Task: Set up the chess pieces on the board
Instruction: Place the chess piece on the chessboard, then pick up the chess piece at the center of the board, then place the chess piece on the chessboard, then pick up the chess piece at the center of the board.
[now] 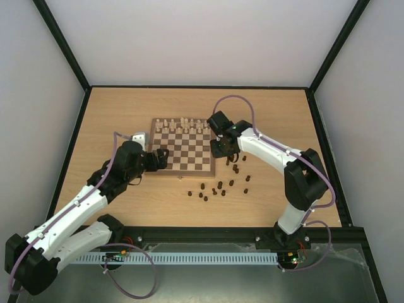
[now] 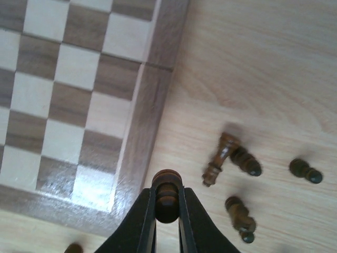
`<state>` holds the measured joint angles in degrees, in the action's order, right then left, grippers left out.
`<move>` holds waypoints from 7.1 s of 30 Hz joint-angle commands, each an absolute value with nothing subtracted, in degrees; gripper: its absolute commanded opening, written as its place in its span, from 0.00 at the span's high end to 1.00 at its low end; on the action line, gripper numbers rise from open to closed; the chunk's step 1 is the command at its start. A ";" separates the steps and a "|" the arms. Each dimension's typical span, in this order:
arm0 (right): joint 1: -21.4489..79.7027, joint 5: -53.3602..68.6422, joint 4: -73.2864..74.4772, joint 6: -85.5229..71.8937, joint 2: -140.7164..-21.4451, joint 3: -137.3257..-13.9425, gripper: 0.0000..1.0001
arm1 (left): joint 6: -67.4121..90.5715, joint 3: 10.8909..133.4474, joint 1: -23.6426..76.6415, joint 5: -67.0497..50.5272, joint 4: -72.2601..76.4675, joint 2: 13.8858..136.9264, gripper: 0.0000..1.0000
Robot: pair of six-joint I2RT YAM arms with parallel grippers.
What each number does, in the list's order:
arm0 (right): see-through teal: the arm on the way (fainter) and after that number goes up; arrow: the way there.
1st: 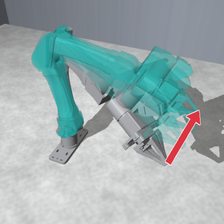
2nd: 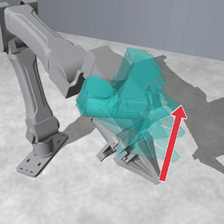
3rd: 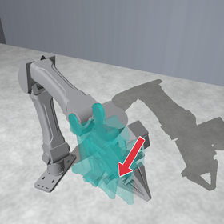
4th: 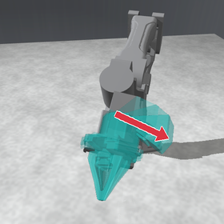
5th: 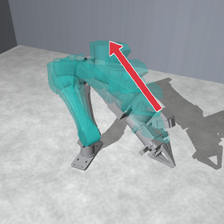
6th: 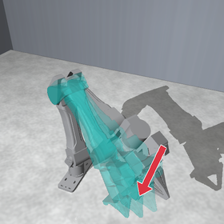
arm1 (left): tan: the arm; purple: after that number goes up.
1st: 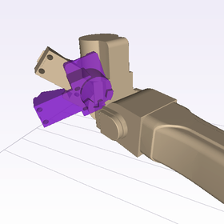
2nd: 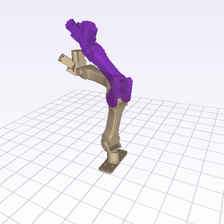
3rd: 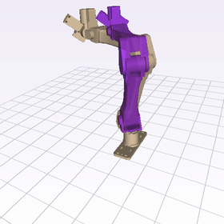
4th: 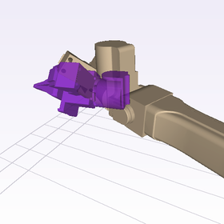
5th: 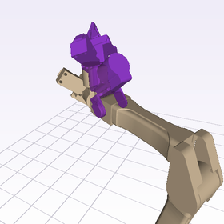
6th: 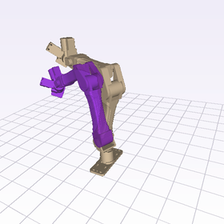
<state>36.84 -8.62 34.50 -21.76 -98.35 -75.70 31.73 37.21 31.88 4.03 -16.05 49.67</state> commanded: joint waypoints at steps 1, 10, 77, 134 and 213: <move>40.52 -7.59 39.55 -22.40 -100.47 -76.40 0.97 | 32.24 37.41 32.08 5.09 -17.32 49.18 0.01; 43.79 -6.77 39.63 -22.06 -107.75 -81.70 0.96 | 32.51 35.98 32.09 5.14 -17.14 46.43 0.01; 23.20 -11.38 33.39 -22.32 -101.08 -68.84 0.62 | 33.00 36.09 32.11 4.52 -14.77 48.02 0.01; 47.05 -10.28 46.32 -23.55 -115.59 -95.42 0.94 | 33.97 38.28 32.15 9.38 -21.90 38.31 0.01; 30.42 -11.87 32.08 -34.34 -84.95 -48.23 0.61 | 32.28 38.03 32.08 0.33 -15.82 43.54 0.01</move>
<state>30.92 -13.34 33.15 -34.74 -83.77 -49.04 32.77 36.80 31.88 0.80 -17.04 43.57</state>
